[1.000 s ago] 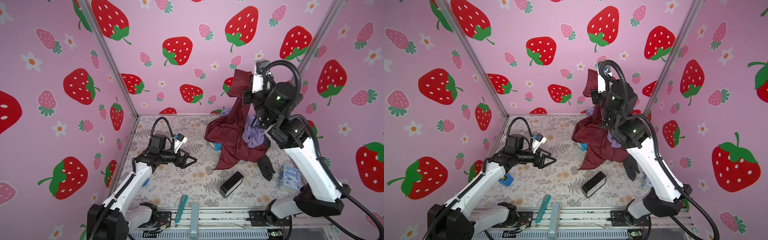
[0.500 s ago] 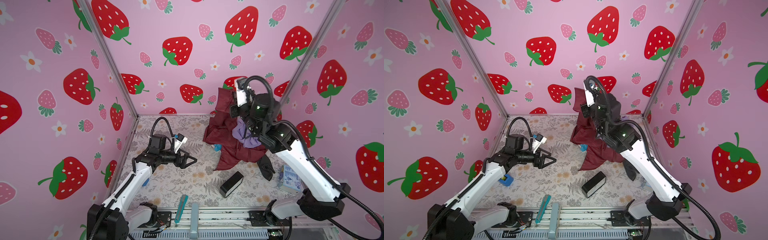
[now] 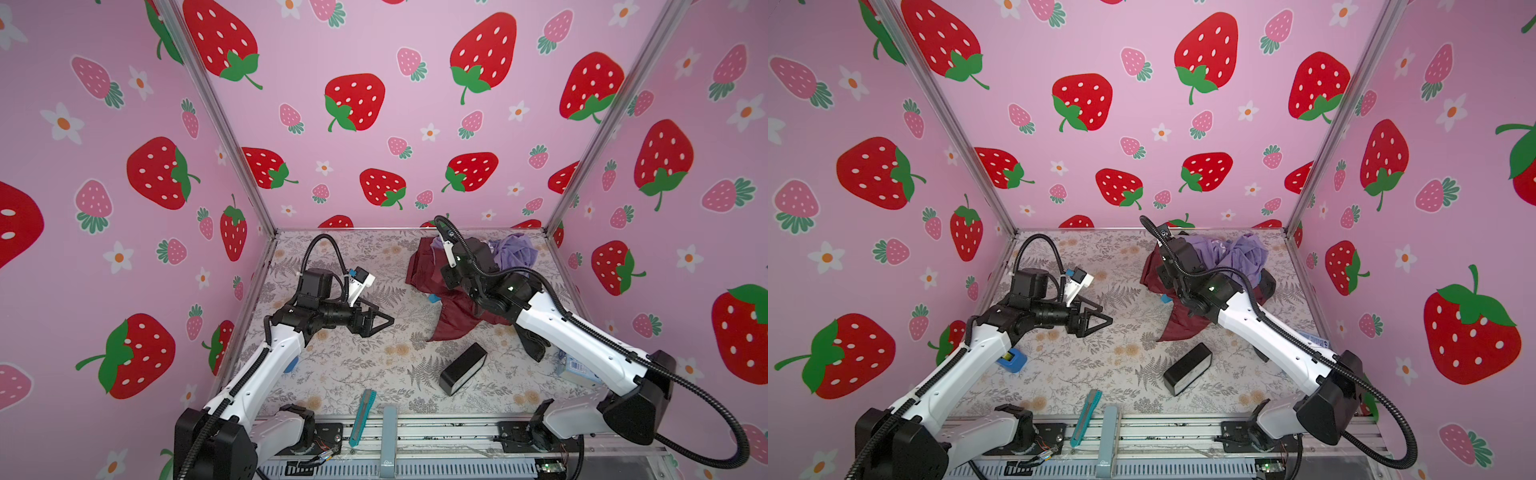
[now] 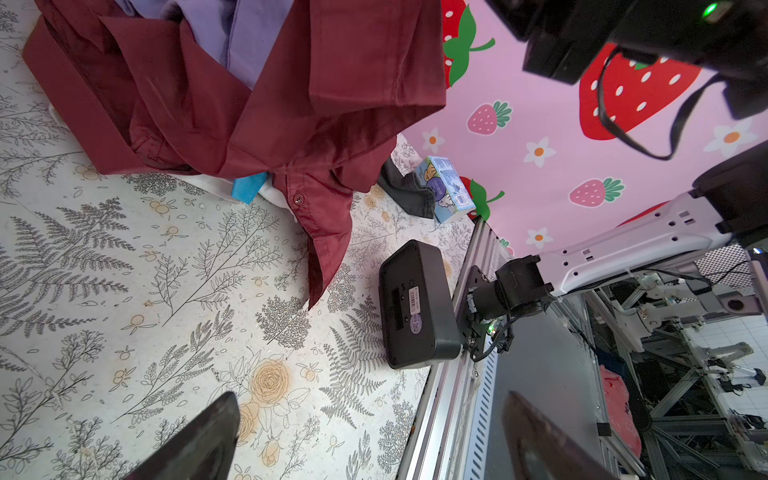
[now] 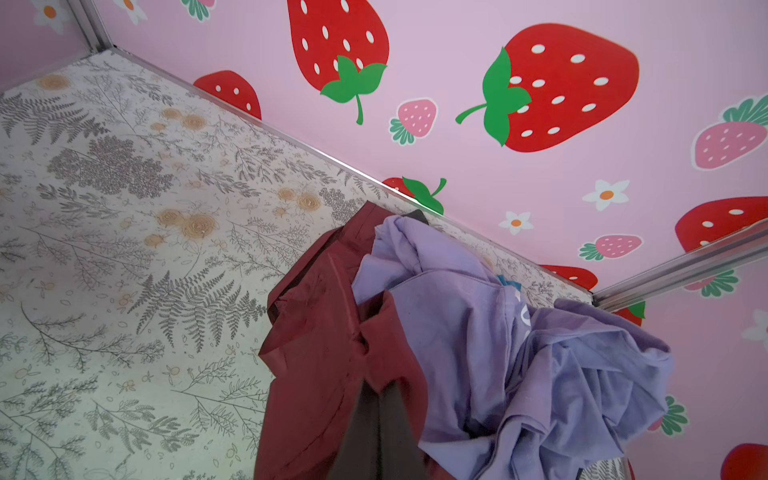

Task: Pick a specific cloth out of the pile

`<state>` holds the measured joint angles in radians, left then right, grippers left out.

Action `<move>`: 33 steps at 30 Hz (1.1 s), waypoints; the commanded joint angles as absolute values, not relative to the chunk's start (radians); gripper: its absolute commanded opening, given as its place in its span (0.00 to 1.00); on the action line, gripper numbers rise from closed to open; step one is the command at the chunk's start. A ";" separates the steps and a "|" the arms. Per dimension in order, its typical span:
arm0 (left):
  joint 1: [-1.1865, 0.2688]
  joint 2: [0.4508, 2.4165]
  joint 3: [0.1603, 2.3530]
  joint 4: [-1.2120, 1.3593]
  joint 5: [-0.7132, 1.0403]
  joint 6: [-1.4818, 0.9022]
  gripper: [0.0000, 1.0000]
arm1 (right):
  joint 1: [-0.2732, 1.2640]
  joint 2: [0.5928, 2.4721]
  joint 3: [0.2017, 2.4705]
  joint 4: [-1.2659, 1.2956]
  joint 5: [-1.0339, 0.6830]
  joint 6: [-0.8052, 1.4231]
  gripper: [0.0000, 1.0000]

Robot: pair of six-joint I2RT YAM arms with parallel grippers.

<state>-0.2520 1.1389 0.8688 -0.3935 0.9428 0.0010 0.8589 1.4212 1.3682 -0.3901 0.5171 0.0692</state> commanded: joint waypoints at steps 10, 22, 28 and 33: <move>-0.257 1.129 0.892 -0.397 0.954 0.027 0.99 | 0.828 1.444 1.269 -0.495 0.537 0.206 0.00; -0.261 1.137 0.896 -0.397 0.954 0.024 0.99 | 0.796 1.313 0.956 -0.532 0.512 0.357 0.00; -0.267 1.130 0.894 -0.396 0.954 0.022 0.99 | 0.745 1.316 0.882 -0.477 0.486 0.356 0.29; -0.266 1.135 0.897 -0.396 0.955 0.022 0.99 | 0.697 1.310 0.837 -0.436 0.457 0.350 0.92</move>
